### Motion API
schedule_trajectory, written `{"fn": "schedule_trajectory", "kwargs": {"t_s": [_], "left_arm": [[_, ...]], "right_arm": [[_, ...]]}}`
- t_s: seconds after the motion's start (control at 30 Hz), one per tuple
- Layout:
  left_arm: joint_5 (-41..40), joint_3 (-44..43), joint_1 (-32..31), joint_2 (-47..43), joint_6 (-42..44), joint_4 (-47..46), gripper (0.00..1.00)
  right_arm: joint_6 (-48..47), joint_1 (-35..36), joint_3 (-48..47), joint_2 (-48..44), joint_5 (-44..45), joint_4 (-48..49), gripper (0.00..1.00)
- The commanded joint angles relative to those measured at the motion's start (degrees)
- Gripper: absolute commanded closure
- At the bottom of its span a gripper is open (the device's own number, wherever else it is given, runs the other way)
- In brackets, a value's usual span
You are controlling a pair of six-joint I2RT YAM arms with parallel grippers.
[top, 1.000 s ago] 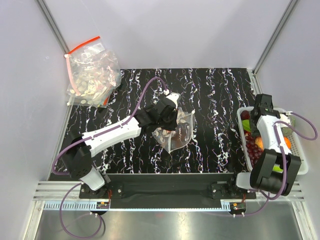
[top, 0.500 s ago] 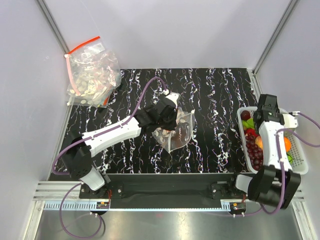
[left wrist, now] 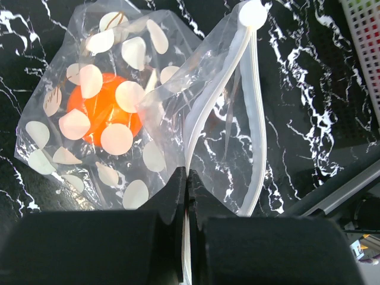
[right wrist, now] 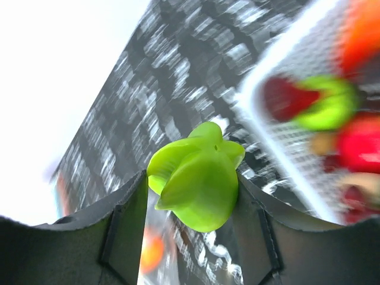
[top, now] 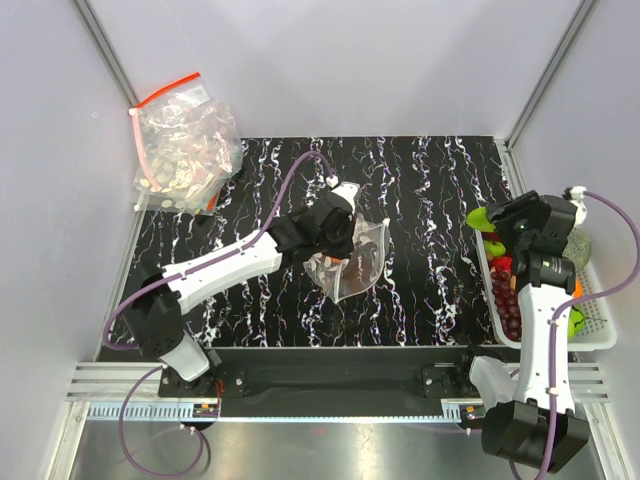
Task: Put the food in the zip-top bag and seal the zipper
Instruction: Pick up the fake fruit from the bin, then place the fake fruit in the zipper food storage bag.
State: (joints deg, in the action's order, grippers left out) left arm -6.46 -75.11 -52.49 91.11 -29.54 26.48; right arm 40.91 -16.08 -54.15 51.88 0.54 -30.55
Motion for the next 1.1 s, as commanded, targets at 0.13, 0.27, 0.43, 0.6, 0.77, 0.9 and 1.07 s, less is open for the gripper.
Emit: {"fn": "schedule_trajectory", "kwargs": {"t_s": [0.13, 0.27, 0.43, 0.6, 0.77, 0.9, 1.07], "left_arm": [[0.2, -7.5, 0.1, 1.6, 0.4, 0.1, 1.0], [2.0, -11.0, 0.1, 4.4, -0.6, 0.2, 1.0], [3.6, -17.7, 0.1, 8.7, -2.4, 1.5, 1.0], [3.4, -21.6, 0.1, 12.2, -2.9, 2.8, 1.0], [0.9, -22.3, 0.2, 12.9, -3.2, 4.3, 1.0], [0.8, -21.5, 0.3, 13.3, -3.6, 4.0, 1.0], [2.7, -19.5, 0.3, 12.3, -4.0, 2.2, 1.0]], "right_arm": [[-4.8, 1.9, 5.1, 1.0, -29.0, 11.8, 0.65], [-4.5, 8.0, 6.6, 0.9, -28.0, 14.0, 0.63], [-3.6, 15.3, 6.7, 3.4, -26.5, 17.0, 0.62], [-3.5, 19.1, 8.0, 4.2, -26.5, 20.3, 0.61], [-4.8, 20.0, 7.8, 5.9, -26.3, 20.3, 0.57], [-7.3, 20.0, 7.7, 4.4, -20.7, 14.6, 0.51], [-7.7, 20.0, 10.8, 4.5, -21.0, 14.5, 0.48]]}}
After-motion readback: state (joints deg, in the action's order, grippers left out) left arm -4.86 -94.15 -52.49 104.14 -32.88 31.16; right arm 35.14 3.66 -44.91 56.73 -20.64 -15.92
